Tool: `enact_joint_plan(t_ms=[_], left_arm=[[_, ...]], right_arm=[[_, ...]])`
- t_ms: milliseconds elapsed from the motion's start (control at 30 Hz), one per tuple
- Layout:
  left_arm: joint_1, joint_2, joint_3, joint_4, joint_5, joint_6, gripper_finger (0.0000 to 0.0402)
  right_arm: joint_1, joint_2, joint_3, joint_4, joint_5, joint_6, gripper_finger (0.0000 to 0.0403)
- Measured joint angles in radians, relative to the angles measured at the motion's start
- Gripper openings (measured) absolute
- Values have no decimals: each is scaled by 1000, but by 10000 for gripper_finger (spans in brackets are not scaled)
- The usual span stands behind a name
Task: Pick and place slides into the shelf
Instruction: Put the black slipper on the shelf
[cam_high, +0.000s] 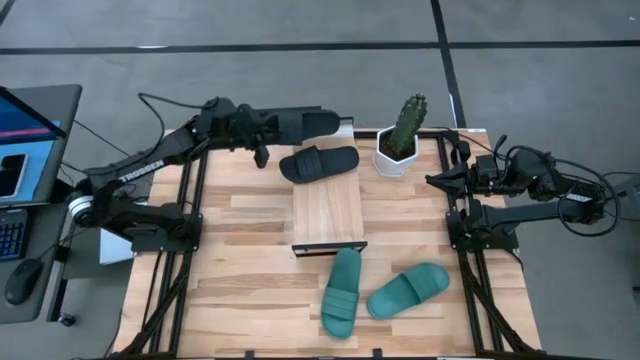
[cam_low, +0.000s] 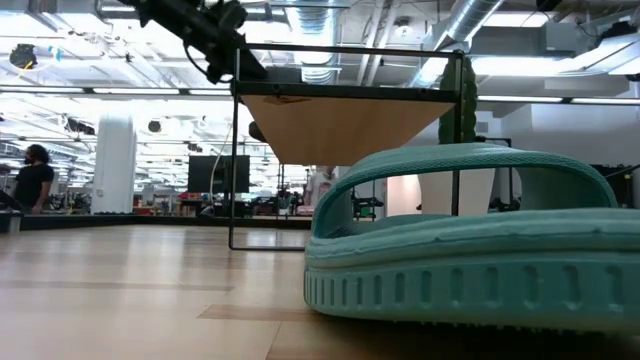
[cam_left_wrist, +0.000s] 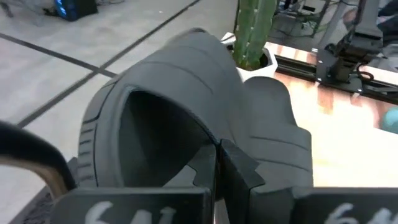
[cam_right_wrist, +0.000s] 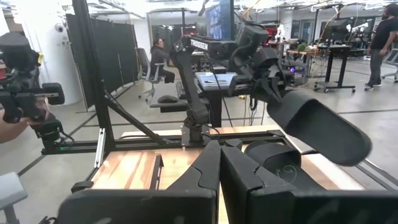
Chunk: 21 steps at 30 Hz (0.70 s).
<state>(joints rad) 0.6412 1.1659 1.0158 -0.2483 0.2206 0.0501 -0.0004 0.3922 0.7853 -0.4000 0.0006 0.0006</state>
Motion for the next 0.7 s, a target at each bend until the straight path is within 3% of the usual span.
enact_joint_plan(t_ms=[700], left_arm=[[46,131,5,195,170,18,0]], right_arm=[[0,0,0,0,0,0,0]])
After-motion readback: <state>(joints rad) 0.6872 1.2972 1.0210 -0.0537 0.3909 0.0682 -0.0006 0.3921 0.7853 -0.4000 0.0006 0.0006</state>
